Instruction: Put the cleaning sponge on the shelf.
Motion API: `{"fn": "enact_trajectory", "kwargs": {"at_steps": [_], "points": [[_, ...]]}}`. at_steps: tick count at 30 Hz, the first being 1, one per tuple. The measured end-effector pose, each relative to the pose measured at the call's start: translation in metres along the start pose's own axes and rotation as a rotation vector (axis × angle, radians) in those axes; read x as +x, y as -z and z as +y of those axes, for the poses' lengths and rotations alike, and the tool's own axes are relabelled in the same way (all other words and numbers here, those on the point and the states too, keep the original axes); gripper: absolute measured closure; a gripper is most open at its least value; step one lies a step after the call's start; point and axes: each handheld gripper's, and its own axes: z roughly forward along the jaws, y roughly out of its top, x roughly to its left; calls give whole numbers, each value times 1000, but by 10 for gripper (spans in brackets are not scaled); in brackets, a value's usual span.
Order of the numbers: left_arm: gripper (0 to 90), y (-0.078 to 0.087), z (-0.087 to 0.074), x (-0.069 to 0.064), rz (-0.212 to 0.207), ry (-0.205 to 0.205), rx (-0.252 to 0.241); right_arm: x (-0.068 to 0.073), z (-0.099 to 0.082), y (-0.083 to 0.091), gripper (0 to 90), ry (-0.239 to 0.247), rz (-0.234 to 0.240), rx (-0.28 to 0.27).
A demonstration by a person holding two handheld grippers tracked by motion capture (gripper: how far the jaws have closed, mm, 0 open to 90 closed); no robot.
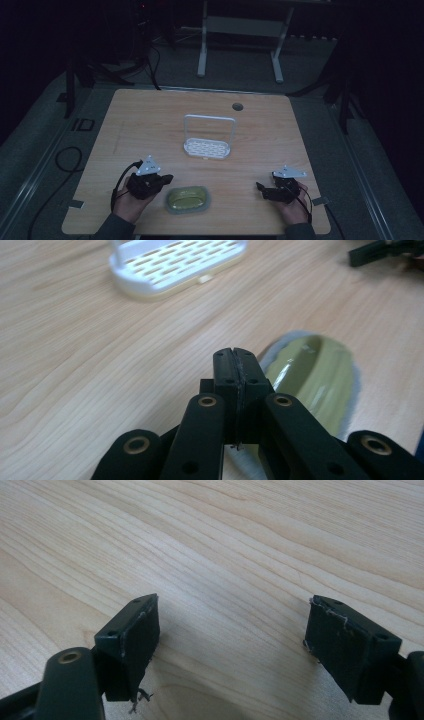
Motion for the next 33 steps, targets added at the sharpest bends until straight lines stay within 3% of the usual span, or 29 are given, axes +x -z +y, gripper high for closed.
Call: {"fn": "enact_trajectory", "kwargs": {"at_steps": [13,21,25,33], "points": [[900,-22,19,-34,-91,-74,9,0,0,0,213,0,0,0],[900,-36,20,-54,-144,-118,39,0,0,0,214,1,0,-1],[900,-42,18,-60,-170,-134,53,0,0,0,213,1,0,-1],[900,-51,19,-67,-181,-148,72,0,0,0,213,0,-1,-1]]}}
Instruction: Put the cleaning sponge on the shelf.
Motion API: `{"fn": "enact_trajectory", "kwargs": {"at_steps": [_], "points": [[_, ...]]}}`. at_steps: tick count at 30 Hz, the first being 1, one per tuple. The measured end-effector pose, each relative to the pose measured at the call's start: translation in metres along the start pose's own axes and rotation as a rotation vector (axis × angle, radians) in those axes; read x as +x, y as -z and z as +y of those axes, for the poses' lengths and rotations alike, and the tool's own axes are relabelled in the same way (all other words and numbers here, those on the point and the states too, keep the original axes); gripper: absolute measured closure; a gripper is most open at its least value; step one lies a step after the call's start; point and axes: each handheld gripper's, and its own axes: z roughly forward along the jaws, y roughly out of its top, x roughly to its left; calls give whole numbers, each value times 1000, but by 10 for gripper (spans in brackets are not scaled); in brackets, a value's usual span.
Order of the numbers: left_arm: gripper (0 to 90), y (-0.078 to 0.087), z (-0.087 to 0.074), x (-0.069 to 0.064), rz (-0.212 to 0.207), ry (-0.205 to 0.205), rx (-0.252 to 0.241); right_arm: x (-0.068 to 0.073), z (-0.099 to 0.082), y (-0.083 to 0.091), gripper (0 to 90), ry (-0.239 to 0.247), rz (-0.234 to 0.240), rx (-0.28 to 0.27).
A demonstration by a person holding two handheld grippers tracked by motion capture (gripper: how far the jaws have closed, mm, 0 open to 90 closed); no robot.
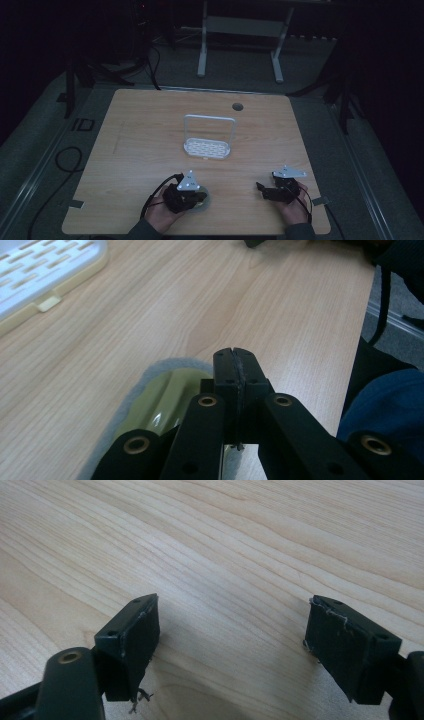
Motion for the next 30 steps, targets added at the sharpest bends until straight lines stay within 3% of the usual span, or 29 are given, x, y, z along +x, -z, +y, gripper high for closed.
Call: {"fn": "enact_trajectory", "kwargs": {"at_steps": [13,20,30], "points": [[900,-4,-4,5,19,18,22,0,0,0,214,-2,-1,0],[900,3,-9,12,48,31,23,0,0,0,213,-2,-2,0],[894,27,-11,22,84,51,-4,0,0,0,214,-3,-2,0]]}}
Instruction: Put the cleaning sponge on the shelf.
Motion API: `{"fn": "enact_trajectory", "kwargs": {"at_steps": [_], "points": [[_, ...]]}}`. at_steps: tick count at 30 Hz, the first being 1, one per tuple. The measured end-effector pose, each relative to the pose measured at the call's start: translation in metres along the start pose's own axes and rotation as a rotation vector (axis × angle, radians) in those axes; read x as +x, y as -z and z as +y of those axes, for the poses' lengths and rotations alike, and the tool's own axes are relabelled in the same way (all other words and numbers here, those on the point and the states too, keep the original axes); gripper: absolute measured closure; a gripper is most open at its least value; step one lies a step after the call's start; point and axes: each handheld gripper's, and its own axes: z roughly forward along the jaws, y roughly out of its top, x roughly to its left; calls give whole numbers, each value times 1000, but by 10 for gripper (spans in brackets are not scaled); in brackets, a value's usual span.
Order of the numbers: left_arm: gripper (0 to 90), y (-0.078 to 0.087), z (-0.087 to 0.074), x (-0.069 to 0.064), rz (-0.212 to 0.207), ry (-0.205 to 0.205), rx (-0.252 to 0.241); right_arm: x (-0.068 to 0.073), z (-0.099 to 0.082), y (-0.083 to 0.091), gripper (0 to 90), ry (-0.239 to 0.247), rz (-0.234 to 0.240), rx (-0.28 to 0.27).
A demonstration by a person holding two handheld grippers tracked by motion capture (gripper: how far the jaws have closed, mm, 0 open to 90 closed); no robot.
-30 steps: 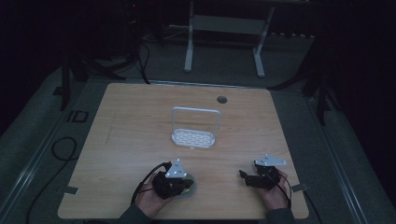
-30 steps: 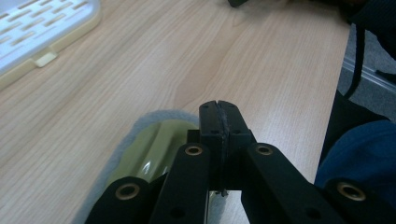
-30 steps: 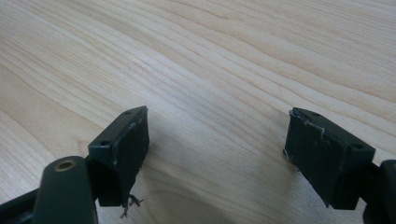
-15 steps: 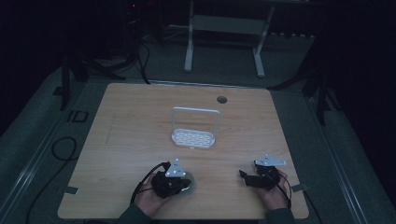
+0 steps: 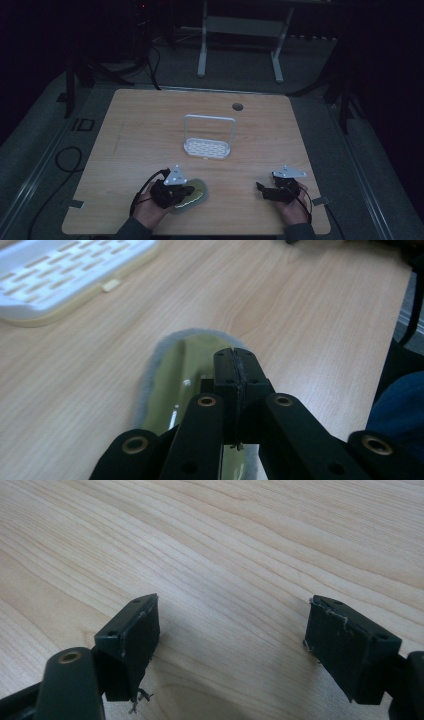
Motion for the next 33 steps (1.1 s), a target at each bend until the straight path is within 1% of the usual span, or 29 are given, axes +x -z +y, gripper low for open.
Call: {"fn": "enact_trajectory", "kwargs": {"at_steps": [3,4,5,6,8,13,16,17,18,21,22,31,33], "points": [[855,4,1,3,10,4,-3,0,0,0,214,0,0,0],[855,6,1,5,15,8,-5,0,0,0,214,-1,0,0],[824,9,3,7,27,14,-9,0,0,0,214,-1,0,0],[810,9,3,7,27,14,-9,0,0,0,214,-1,0,0],[776,12,5,11,46,21,-5,0,0,0,214,-1,0,1],[709,12,9,15,50,19,17,0,0,0,214,0,-1,0],[668,11,12,15,43,3,49,0,0,0,214,-1,0,0],[658,11,12,15,43,3,49,0,0,0,214,-1,0,0],[648,10,14,15,39,-5,65,0,0,0,214,-1,-1,0],[627,8,15,15,33,-9,77,0,0,0,214,-1,0,0],[619,7,17,15,30,-15,94,0,0,0,214,0,0,0],[590,4,23,17,15,-11,153,0,0,0,214,0,-1,0],[587,4,23,17,14,-10,158,0,0,0,214,0,-1,0]]}}
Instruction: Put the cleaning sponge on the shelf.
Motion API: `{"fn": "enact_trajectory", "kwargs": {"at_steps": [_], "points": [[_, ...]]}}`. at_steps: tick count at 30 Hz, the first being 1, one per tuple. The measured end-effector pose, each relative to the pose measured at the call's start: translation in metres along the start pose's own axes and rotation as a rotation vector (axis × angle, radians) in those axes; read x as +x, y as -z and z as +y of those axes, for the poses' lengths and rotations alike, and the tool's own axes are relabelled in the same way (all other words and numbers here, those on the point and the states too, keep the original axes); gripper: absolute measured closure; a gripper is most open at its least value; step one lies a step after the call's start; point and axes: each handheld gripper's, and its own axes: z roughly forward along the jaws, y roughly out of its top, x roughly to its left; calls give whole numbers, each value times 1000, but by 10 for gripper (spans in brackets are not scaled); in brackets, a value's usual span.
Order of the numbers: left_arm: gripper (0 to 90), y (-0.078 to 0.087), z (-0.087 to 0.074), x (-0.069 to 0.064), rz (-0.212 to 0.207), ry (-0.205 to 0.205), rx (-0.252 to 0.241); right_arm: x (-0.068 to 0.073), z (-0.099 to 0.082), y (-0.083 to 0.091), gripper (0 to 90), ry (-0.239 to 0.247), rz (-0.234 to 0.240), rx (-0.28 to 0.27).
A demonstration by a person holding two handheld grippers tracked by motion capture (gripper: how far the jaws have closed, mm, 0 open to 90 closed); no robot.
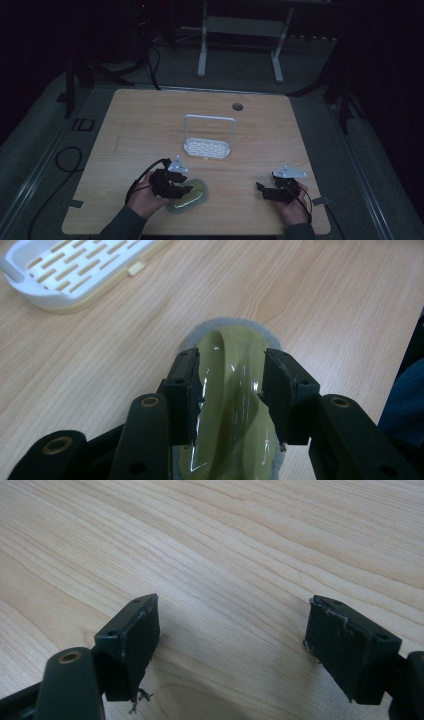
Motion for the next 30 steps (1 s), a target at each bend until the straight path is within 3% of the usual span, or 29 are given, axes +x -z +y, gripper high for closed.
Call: {"fn": "enact_trajectory", "kwargs": {"at_steps": [17,30], "points": [[548,-3,14,1,-43,10,98,0,0,0,214,0,0,-1],[539,-5,21,2,-51,-27,174,0,0,0,214,0,0,-1]]}}
